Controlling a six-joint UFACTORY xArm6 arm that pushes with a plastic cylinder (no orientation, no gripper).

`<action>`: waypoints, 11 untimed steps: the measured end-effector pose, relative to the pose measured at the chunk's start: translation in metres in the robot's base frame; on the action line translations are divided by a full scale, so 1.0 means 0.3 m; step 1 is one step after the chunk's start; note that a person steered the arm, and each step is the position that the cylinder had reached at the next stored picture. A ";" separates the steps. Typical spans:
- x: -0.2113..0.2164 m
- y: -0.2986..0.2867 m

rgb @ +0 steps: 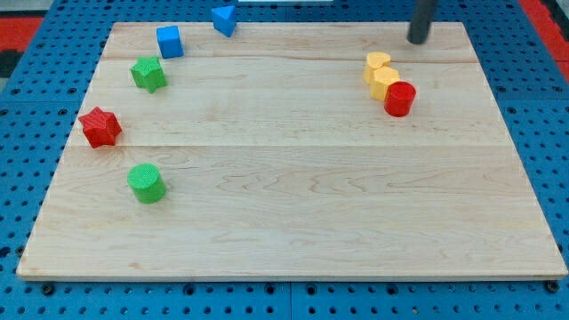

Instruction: Push the red circle to the right side of green circle

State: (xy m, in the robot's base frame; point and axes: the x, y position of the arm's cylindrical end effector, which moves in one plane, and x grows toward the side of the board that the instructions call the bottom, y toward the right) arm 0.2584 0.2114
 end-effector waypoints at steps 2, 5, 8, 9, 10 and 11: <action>0.290 -0.126; 0.530 -0.314; 0.687 -0.459; 0.686 -0.417; 0.716 -0.469; 0.721 -0.612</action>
